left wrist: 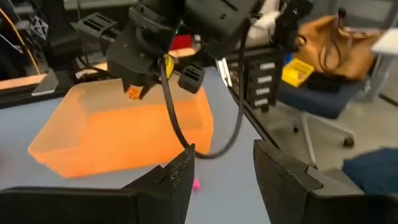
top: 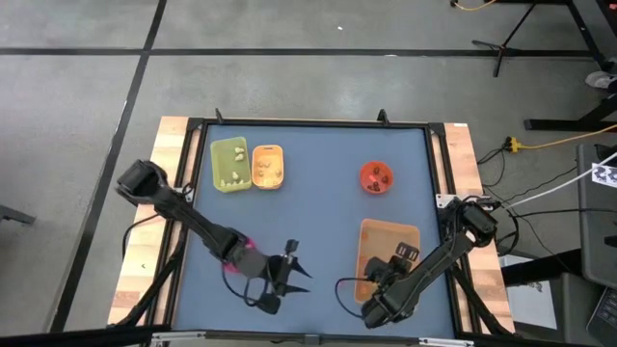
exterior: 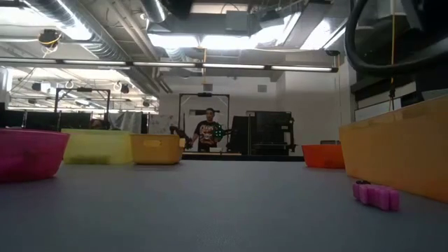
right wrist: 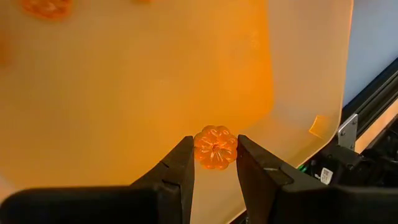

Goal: Sort Halloween decoration
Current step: Put the orange pumpkin toy into the orange bin, then put the pink skeleton toy into the red bowl

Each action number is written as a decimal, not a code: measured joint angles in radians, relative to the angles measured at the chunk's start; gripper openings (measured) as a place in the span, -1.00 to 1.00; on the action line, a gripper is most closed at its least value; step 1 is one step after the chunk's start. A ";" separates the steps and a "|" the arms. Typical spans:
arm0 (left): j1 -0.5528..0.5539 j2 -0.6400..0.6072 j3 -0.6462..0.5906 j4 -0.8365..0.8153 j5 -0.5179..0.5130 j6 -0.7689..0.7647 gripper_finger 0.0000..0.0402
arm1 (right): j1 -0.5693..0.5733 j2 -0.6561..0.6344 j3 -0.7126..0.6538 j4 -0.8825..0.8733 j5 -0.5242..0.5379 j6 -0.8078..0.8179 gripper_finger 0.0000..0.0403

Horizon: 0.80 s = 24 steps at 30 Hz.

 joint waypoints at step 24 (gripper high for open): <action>0.108 0.447 0.216 0.243 0.142 -0.034 -0.27 | 0.001 0.000 -0.007 -0.017 0.009 -0.001 0.16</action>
